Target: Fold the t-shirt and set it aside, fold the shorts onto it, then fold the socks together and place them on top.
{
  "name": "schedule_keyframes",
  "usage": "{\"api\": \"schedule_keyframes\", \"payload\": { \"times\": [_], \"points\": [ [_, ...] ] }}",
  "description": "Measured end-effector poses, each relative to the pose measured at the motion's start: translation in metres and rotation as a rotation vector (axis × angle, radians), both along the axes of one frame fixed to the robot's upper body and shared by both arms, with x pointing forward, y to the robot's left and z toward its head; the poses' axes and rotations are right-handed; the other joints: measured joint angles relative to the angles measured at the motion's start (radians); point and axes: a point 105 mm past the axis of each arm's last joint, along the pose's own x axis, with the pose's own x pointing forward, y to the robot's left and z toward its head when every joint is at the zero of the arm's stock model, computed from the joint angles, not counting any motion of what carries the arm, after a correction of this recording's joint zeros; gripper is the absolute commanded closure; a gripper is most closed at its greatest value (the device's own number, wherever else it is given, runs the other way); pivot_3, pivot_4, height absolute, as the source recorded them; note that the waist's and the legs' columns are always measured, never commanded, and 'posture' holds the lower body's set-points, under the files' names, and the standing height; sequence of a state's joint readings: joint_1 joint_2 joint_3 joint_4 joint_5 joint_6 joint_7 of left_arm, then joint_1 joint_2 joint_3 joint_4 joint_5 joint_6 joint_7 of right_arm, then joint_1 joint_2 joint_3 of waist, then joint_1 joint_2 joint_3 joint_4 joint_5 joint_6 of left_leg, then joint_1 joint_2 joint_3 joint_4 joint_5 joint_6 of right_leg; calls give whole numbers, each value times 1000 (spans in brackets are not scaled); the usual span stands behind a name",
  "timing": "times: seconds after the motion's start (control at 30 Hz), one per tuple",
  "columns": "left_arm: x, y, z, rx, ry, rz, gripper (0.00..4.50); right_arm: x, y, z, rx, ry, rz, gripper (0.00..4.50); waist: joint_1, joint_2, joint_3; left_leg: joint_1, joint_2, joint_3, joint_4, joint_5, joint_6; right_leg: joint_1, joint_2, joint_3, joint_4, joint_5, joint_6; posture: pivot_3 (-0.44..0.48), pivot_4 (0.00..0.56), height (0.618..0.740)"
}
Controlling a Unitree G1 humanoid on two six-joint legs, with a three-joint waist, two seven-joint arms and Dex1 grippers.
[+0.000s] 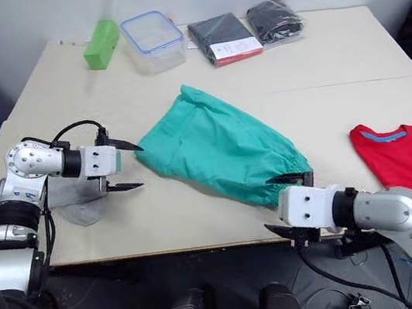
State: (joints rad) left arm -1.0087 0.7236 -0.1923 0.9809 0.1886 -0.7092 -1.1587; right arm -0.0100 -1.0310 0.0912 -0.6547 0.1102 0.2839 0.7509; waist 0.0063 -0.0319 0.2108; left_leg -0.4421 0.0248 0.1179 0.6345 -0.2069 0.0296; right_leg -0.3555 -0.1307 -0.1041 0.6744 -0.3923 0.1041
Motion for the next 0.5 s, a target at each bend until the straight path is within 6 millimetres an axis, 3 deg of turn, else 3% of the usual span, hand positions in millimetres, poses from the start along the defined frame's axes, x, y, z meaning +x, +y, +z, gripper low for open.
{"api": "schedule_keyframes", "payload": {
  "times": [0.13, 0.37, 0.4, 0.5],
  "points": [
    [4, -10, -10, 48, -43, -18, 34, 16, -4, -18, -80, -51, -19, 0, -6, -1, 0, 0, -2, 0, 0, 0, 2, 0, 0, 0, 1, 1, 1, 0, 150, 740],
    [21, -28, -9, 69, -153, -2, 34, 36, 3, -21, -151, -189, 10, 0, -8, -3, -2, 4, -2, 0, 0, 1, 1, 2, 0, -1, 3, 0, 1, 0, 150, 740],
    [24, -28, -9, 71, -162, 10, 10, 39, 4, -22, -143, -196, 3, 179, -8, -5, -3, 5, -2, 0, 0, 1, 1, 4, 0, -1, 3, 1, 1, 0, 150, 740],
    [29, -31, -10, 64, -166, 36, 668, 45, 4, -25, -141, -204, -11, 960, -8, -6, -4, 5, -2, 0, 0, 1, 2, 5, 0, -1, 3, 1, 1, 0, 150, 740]
  ]
}}
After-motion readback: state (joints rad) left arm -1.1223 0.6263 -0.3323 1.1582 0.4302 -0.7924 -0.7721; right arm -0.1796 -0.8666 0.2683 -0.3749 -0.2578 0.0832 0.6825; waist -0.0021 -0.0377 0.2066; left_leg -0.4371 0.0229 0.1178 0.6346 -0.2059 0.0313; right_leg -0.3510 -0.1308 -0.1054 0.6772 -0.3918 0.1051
